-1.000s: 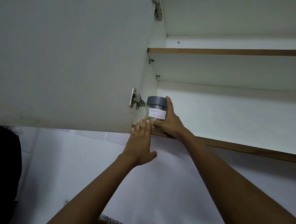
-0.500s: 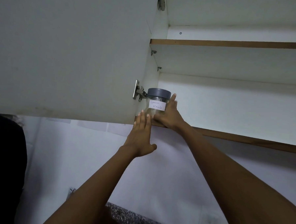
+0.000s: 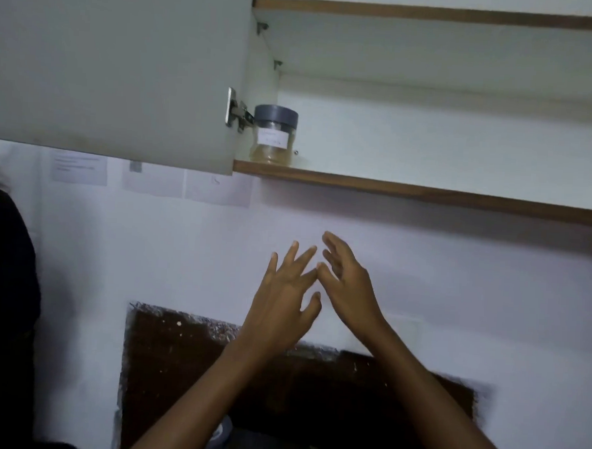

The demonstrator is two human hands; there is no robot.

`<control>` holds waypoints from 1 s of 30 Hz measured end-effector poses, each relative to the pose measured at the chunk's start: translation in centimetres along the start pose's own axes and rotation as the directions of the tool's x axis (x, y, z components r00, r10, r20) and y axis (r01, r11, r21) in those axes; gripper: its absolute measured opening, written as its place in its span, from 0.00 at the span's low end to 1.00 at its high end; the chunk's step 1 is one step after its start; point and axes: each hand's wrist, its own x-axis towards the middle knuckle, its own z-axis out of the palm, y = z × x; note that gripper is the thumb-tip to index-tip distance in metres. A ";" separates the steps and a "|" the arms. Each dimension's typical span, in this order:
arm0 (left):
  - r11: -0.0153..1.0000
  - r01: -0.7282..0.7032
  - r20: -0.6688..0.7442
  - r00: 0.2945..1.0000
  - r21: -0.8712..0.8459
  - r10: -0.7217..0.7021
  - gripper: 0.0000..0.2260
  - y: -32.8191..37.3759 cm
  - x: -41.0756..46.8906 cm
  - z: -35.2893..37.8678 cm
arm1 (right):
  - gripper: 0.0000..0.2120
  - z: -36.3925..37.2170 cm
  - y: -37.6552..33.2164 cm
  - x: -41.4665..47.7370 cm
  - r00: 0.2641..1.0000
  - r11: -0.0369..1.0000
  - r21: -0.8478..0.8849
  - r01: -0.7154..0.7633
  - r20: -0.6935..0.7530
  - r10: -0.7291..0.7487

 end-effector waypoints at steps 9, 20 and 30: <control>0.967 -0.042 0.279 0.954 -0.251 0.114 0.20 8.4 -10.5 3.9 | 0.21 -4.4 3.9 -15.8 0.979 0.976 -0.079 -0.203 -0.035 0.201; 0.881 0.091 0.660 0.699 -0.464 0.275 0.23 13.3 -25.4 8.8 | 0.21 -3.6 8.4 -33.2 0.749 0.738 -0.168 -0.653 -0.001 0.663; 0.850 0.182 0.840 0.349 -0.495 0.415 0.25 14.9 -33.4 11.3 | 0.23 -2.8 8.7 -45.1 0.504 0.504 -0.133 -0.853 0.038 0.863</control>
